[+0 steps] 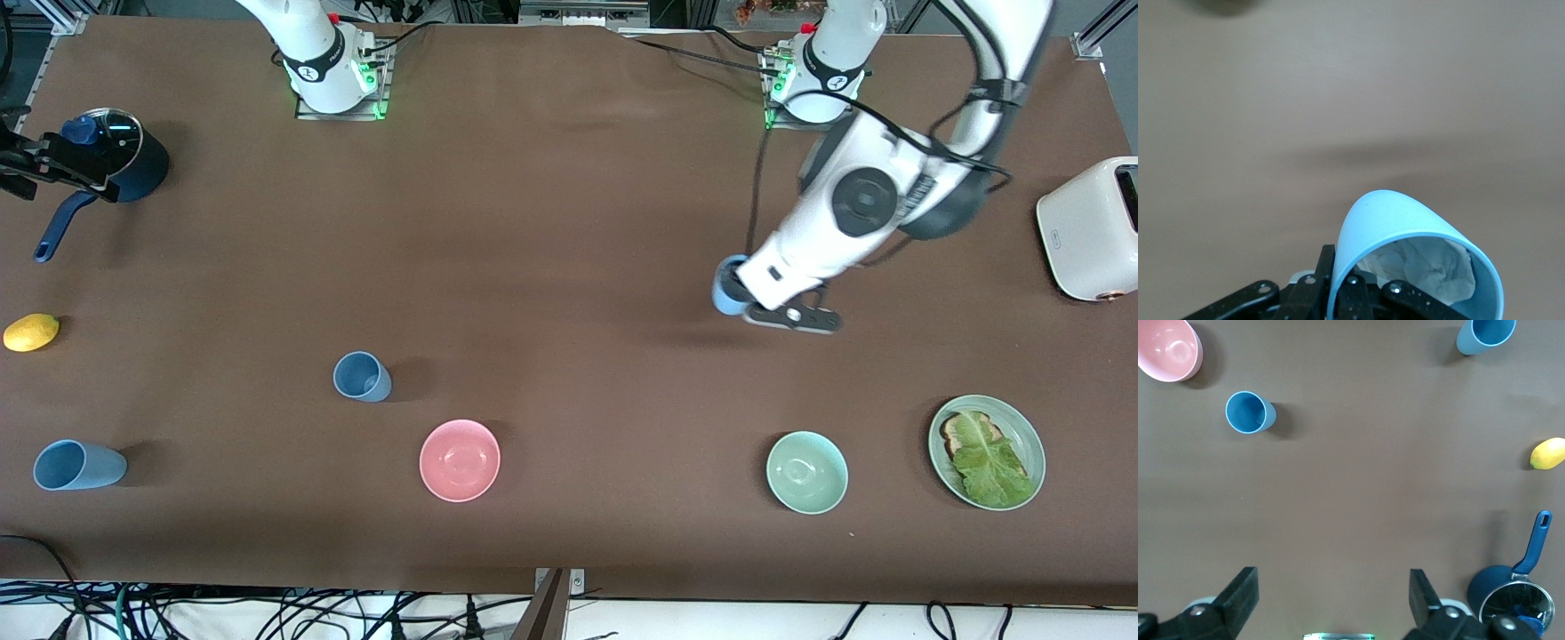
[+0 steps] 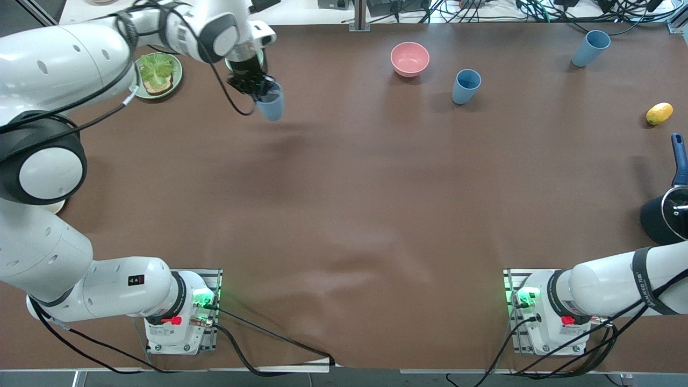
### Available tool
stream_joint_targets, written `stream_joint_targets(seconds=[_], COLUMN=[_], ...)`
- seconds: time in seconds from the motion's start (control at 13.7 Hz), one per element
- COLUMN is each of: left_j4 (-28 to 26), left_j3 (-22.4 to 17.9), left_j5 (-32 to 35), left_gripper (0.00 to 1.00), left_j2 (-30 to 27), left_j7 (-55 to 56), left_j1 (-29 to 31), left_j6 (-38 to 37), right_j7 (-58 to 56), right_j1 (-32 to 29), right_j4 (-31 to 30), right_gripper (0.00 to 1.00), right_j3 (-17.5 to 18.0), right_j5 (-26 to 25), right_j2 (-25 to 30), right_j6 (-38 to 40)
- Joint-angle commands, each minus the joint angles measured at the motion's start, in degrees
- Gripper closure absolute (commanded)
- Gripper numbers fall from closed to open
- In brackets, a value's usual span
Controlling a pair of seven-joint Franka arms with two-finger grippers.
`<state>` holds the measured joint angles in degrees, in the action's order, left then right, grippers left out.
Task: Stack blue cups with both arms
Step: 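Carry the cup to mid-table with the left gripper while the right gripper reaches out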
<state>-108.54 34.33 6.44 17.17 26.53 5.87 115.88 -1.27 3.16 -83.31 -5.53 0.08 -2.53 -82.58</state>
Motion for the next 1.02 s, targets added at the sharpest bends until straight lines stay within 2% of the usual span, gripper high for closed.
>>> stream_joint_targets(seconds=[0.0,0.29,0.44,0.66,0.95], left_j4=[5.61,5.97,5.88,5.97,5.88], left_j3=[0.65,0.47,0.12,0.12,-0.41], left_j5=[0.42,1.20,1.39,6.73,7.71], left_gripper=[1.00,1.00,1.00,1.00,1.00], left_j2=[5.93,12.17,15.16,18.16,20.19], left_j7=[9.04,12.84,13.20,13.63,14.16], left_j1=[-7.25,-12.53,-12.98,-13.16,-13.51], left_j6=[-0.93,5.65,8.99,10.32,14.19], right_j7=[0.57,0.66,0.66,0.75,1.54], right_j1=[-0.17,-0.17,-0.17,0.36,2.37], right_j4=[0.08,0.08,0.08,0.08,0.08], right_gripper=[0.00,0.00,0.00,0.00,0.00], right_j3=[0.08,0.08,0.08,0.78,1.49], right_j5=[0.80,2.55,3.79,4.40,4.84], right_j2=[-0.28,-2.82,-6.24,-9.33,-12.67], right_j6=[-0.22,-2.32,-3.29,-4.95,-9.17])
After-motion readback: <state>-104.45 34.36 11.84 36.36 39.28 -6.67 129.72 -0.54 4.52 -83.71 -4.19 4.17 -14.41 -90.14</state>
